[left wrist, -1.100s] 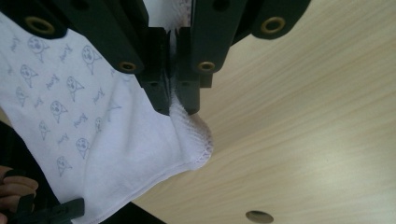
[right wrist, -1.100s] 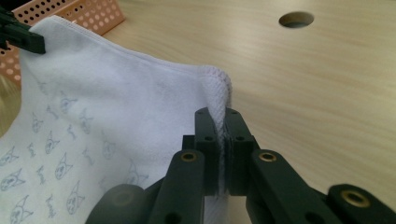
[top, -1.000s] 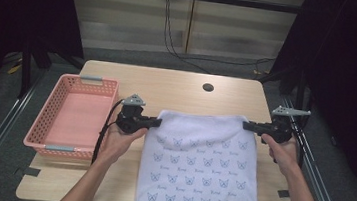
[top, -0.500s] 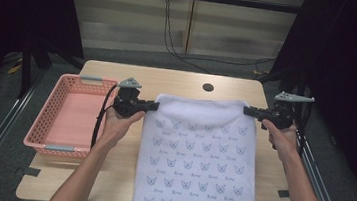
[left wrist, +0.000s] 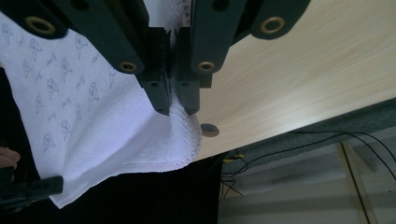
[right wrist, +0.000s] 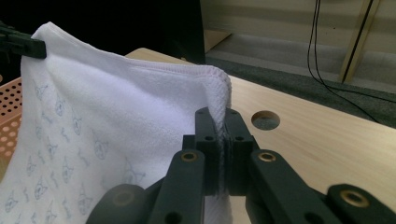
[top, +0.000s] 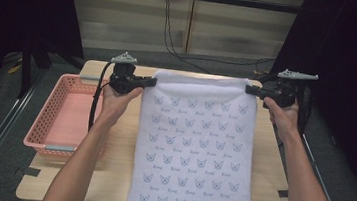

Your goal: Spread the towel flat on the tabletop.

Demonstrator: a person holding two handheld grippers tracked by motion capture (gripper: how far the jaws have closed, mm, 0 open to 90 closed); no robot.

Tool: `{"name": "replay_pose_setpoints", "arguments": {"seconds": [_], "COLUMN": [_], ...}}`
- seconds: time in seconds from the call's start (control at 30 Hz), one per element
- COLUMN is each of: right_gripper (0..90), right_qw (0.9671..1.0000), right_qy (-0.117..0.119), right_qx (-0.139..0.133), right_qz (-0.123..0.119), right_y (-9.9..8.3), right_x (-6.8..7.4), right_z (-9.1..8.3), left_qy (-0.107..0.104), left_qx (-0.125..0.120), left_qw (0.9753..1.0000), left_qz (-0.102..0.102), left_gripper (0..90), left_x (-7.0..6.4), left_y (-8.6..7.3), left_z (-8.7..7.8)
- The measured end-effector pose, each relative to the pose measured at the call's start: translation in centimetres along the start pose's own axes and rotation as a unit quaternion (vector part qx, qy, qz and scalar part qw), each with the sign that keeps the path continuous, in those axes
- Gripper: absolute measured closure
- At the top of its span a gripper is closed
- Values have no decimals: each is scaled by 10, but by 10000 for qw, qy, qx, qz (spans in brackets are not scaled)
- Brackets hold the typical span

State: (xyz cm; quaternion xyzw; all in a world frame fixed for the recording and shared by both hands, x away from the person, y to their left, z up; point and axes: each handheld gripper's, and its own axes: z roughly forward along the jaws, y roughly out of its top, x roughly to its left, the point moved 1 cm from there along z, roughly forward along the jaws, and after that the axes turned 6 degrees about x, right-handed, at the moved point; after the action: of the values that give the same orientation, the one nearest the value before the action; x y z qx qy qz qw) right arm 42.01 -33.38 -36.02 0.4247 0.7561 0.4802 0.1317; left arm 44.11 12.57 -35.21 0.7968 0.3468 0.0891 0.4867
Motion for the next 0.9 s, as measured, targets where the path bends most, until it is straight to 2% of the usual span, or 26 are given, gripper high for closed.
{"name": "replay_pose_setpoints", "arguments": {"seconds": [0.17,0.3,0.33,0.4,0.5,0.57,0.63,0.7,0.9], "right_gripper": [876,877,877,877,878,878,878,878,878], "right_qw": [9999,9997,9996,9994,9991,9986,9984,9986,9989], "right_qy": [-20,-125,-179,-186,-214,-215,-191,-202,47], "right_qx": [-118,-181,-174,-262,-310,-434,-462,-391,-249], "right_qz": [-36,-65,-123,-155,-203,-232,-266,-294,-392], "right_y": [22,41,48,57,71,79,81,77,49], "right_x": [-1,-1,0,2,4,8,13,16,30], "right_z": [-1,-5,-7,-11,-17,-22,-24,-25,-33], "left_qy": [144,137,116,156,43,90,10,16,-137], "left_qx": [-80,-281,-287,-324,-540,-512,-543,-484,-451], "left_qw": [9999,9995,9995,9994,9985,9986,9985,9988,9987], "left_qz": [-28,-4,-51,10,-74,29,47,86,212], "left_gripper": [870,870,870,870,869,870,870,869,869], "left_x": [7,7,8,8,11,9,6,4,-14], "left_y": [19,35,39,46,55,58,55,47,15], "left_z": [-2,-9,-11,-14,-23,-27,-30,-31,-42]}}
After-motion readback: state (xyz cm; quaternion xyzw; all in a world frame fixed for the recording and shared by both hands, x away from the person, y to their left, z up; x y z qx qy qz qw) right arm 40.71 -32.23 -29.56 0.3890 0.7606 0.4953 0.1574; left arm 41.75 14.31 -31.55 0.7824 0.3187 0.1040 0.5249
